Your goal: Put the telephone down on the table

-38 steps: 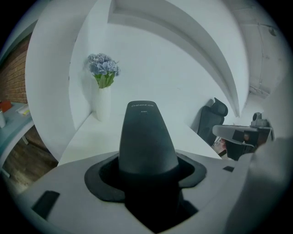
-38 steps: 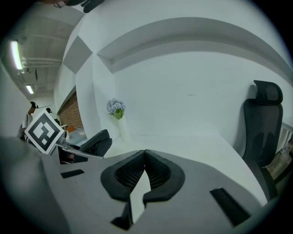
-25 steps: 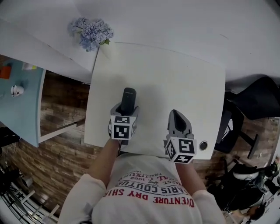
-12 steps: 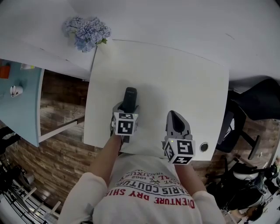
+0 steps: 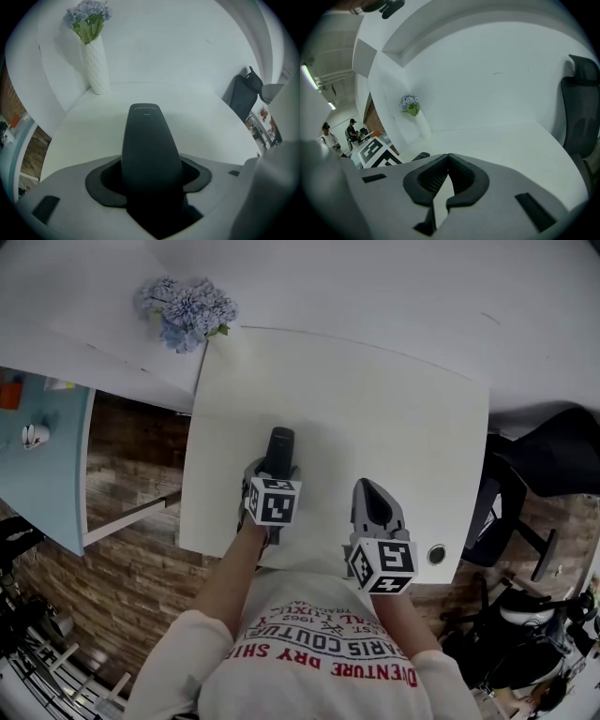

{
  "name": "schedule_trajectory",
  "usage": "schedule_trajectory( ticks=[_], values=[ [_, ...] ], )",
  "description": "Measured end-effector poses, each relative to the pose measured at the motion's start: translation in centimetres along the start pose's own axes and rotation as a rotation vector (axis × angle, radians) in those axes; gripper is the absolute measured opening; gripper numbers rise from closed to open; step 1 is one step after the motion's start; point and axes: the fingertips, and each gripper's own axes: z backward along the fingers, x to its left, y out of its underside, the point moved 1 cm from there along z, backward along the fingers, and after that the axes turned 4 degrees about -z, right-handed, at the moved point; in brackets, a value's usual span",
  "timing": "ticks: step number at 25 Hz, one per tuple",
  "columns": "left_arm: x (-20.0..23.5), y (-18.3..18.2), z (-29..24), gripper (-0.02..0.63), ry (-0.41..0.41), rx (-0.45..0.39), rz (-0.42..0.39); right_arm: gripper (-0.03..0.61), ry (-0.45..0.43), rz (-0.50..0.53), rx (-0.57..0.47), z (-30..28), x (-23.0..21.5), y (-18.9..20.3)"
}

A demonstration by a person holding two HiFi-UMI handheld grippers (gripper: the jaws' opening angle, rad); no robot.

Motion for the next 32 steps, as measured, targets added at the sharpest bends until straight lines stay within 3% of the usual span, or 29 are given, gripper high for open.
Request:
schedule_trajectory(
  ticks=[8,17,21,27,32],
  values=[
    [-0.4,-0.6,1.2,0.313,0.035,-0.051,0.035,0.017,0.003,0.001,-0.006,1.0,0.0,0.0],
    [-0.4,-2.9,6.4,0.307,-0.026,-0.236,0.015,0.017,-0.029,-0.001,-0.02,2.5,1.6,-0.2],
    [-0.5,-4.3,9.7,0.168,-0.034,-0.323,0.046,0.017,-0.032,0.006,-0.041,3.4,2.1,-0.5],
    [-1.1,-5.2,14.2,0.039,-0.049,-0.437,0.038,0.017,-0.043,0.028,-0.098,5.2,3.1,-1.7],
    [-2.6,-6.6,18.3,0.025,-0.037,-0.57,-0.024,0.017,-0.058,0.047,-0.157,6.3,4.0,-3.3]
  ],
)
